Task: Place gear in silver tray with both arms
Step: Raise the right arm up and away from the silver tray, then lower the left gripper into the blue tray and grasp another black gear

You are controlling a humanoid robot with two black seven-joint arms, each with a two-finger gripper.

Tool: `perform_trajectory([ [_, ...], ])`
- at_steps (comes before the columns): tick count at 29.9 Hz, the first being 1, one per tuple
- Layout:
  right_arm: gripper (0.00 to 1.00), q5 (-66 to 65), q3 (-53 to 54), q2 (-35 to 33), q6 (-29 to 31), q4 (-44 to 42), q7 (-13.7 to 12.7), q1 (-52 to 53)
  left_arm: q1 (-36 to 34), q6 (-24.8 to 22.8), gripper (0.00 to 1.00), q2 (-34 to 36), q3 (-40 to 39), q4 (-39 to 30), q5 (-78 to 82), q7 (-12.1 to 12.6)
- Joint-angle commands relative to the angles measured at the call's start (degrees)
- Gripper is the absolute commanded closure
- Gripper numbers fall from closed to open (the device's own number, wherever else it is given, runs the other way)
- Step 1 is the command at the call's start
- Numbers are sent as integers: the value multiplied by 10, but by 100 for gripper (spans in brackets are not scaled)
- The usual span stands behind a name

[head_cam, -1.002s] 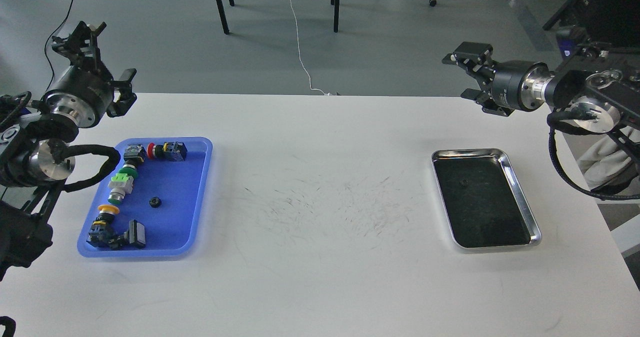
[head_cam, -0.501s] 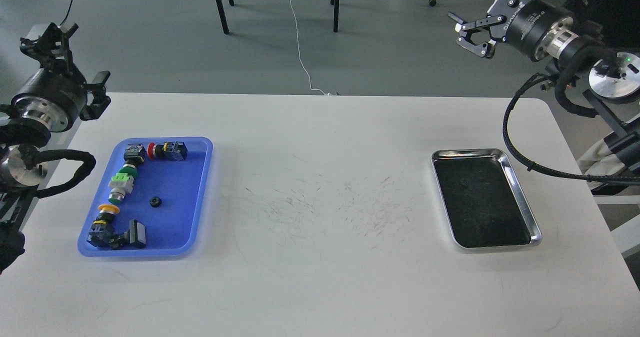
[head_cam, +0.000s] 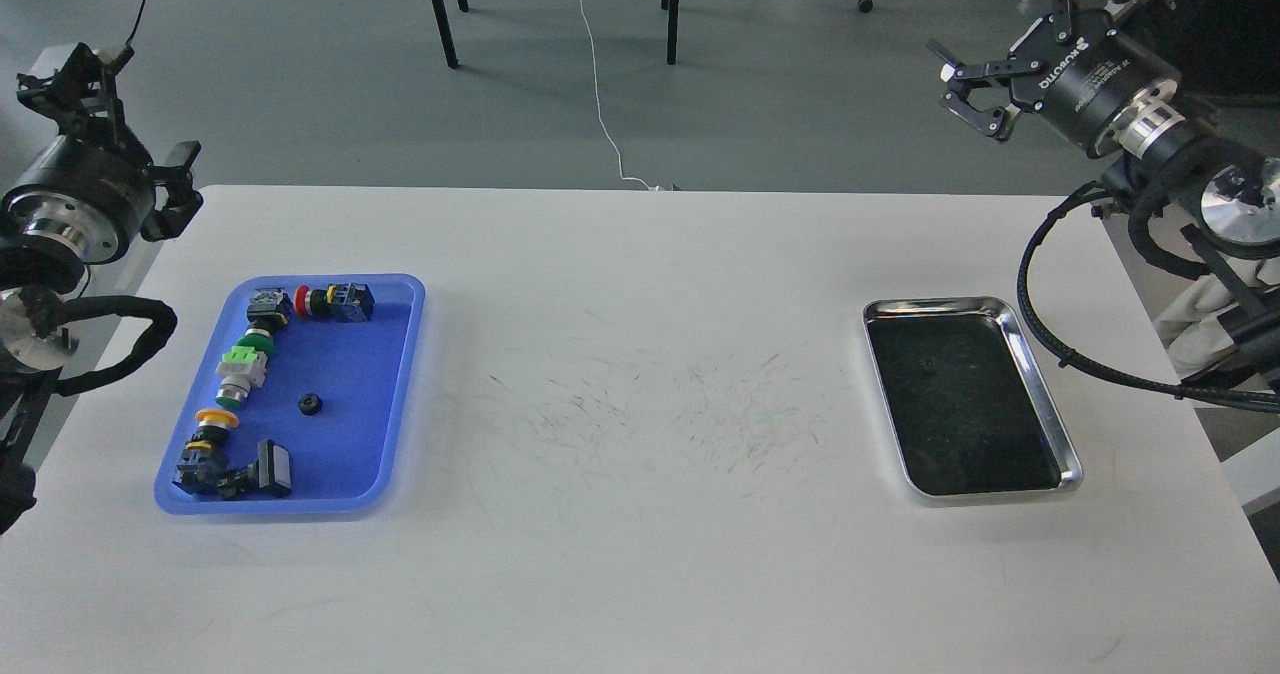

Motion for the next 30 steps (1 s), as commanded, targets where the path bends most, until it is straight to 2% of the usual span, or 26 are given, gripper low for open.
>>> perform_trajectory([
  [1,3,-1,2,0,3,1,1,-5,31,-8,2,23,-6,-1,-2,0],
  [5,3,-1,4,-4,4,-3,1,-18,42,-32,2,43,-3,1,1,11],
  [9,3,0,16,-21,4,1,1,-36,58,-52,2,85,28,0,8,12],
  [11,3,0,33,-37,9,3,1,-46,58,-78,2,102,54,-7,9,4],
  [14,2,0,44,-52,38,2,1,-74,62,-127,2,118,72,-23,11,8],
  [17,2,0,62,-66,38,4,1,-100,56,-169,2,135,93,-39,29,9],
  [21,3,0,90,-66,38,16,4,-148,50,-201,2,137,119,-77,140,10],
  [24,2,0,102,-66,38,31,8,-173,56,-220,2,140,146,-106,287,9],
  [26,3,0,110,-66,38,42,9,-188,63,-225,2,152,157,-128,358,4],
  [30,2,0,118,-62,38,43,10,-192,61,-220,2,169,199,-130,454,1],
])
